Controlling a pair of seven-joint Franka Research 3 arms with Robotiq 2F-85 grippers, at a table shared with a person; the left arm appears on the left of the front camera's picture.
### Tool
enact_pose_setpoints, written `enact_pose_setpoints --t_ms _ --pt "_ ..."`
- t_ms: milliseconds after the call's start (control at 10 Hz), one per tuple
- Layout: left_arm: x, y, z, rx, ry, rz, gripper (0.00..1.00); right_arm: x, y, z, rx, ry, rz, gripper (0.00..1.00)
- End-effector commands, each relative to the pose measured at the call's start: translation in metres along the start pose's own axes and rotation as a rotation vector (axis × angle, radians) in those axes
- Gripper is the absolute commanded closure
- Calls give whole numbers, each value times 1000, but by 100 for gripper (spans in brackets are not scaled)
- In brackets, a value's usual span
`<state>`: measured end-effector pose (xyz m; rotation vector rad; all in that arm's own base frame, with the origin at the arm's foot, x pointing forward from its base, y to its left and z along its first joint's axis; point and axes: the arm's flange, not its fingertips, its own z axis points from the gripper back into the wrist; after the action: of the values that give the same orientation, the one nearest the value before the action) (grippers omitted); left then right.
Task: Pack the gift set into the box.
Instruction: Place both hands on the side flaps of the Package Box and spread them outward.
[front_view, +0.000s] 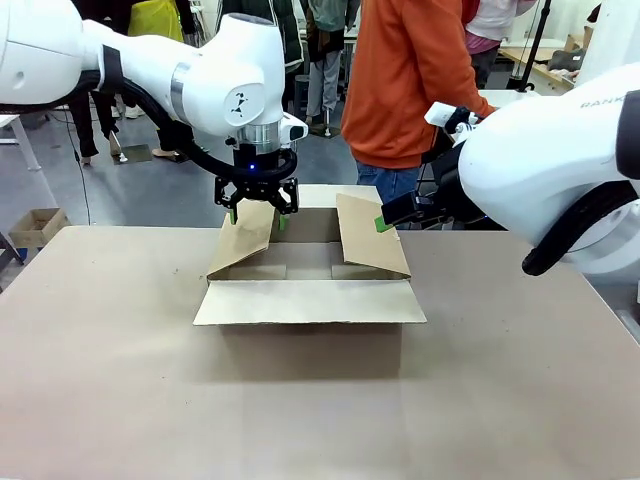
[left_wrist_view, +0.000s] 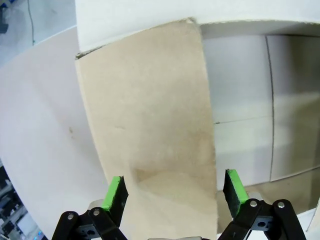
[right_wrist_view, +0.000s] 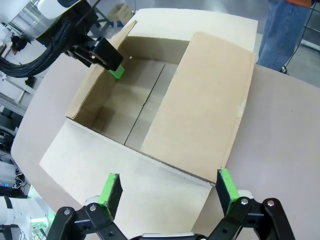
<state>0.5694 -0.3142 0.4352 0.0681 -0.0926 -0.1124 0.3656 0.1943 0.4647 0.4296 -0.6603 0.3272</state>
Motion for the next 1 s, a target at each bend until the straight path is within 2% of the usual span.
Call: enact_pose_setpoints --t_ms 0,400,700,900 --pt "-2 3 9 68 -1 31 0 2 0 0 -10 -13 -1 0" --pt "-22 24 39 80 -77 3 0 2 0 0 -10 -13 -1 0" --pt "-31 62 58 89 -102 49 0 2 0 0 -10 -13 -1 0" --pt "-23 95 50 76 -51 97 0 2 0 0 -10 -13 -1 0"
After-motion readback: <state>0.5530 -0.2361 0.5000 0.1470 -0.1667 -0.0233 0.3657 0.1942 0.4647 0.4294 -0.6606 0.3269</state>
